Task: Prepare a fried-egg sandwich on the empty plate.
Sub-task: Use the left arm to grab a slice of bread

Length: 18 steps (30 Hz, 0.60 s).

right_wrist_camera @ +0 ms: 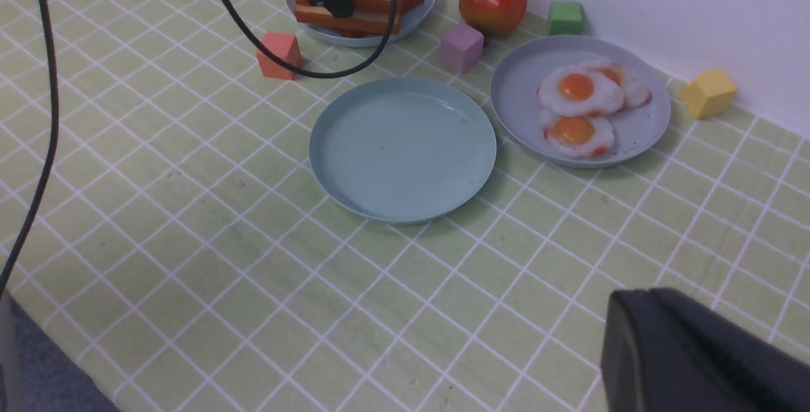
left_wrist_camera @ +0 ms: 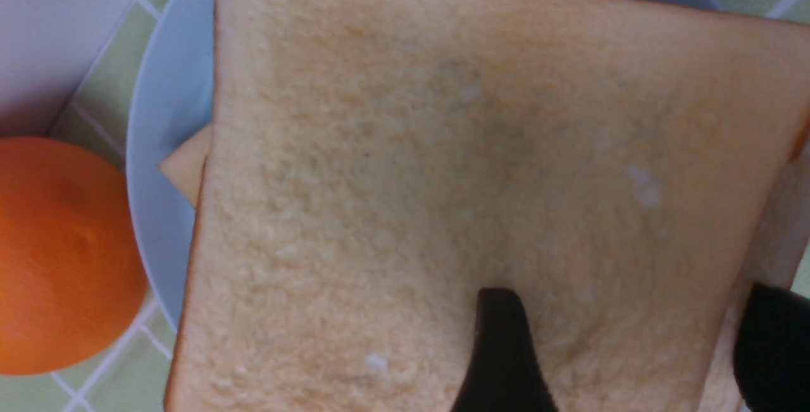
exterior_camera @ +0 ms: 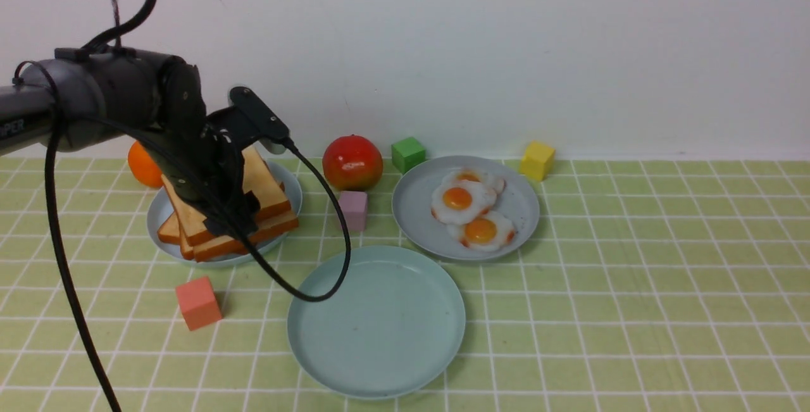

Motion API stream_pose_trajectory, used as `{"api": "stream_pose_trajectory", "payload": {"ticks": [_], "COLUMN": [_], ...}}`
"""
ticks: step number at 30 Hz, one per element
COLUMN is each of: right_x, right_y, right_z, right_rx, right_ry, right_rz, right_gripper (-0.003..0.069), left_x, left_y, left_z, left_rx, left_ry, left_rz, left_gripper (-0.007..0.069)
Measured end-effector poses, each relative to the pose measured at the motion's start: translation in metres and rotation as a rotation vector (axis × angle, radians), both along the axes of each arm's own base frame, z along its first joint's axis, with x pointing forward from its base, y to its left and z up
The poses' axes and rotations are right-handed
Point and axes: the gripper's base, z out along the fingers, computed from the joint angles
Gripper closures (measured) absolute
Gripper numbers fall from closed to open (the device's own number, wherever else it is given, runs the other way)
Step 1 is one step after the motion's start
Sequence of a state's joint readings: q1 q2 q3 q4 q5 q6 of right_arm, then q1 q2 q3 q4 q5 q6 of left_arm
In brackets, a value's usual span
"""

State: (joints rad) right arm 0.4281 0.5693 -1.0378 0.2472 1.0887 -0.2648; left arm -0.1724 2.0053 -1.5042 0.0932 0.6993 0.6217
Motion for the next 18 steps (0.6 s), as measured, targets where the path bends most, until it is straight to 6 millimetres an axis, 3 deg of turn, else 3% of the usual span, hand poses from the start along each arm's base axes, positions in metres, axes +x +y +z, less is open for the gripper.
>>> {"api": "stream_pose_trajectory", "payload": {"ticks": [7,12,18], "right_x": [-0.0014,-0.0022,-0.0022], "right_y": [0.0003,0.0008,0.0009], "right_z": [-0.0016,-0.002,-0.002], "right_rx": [-0.006,-0.002,-0.001], "right_ry": [0.021,0.031,0.031], "right_rz": [0.009,0.016,0.016], "right_gripper": [0.0638,0.0637,0.0631], "left_x": [0.002,0.002,0.0003], "left_y": [0.0004,0.0002,-0.0029], "left_z": [-0.002,-0.0019,0.0016], "left_rx": [0.017,0.021,0.026], "left_ry": [-0.005,-0.007,-0.002], "left_rz": [-0.009,-0.012,-0.021], "left_gripper": [0.0225,0.0391,0.0494]}}
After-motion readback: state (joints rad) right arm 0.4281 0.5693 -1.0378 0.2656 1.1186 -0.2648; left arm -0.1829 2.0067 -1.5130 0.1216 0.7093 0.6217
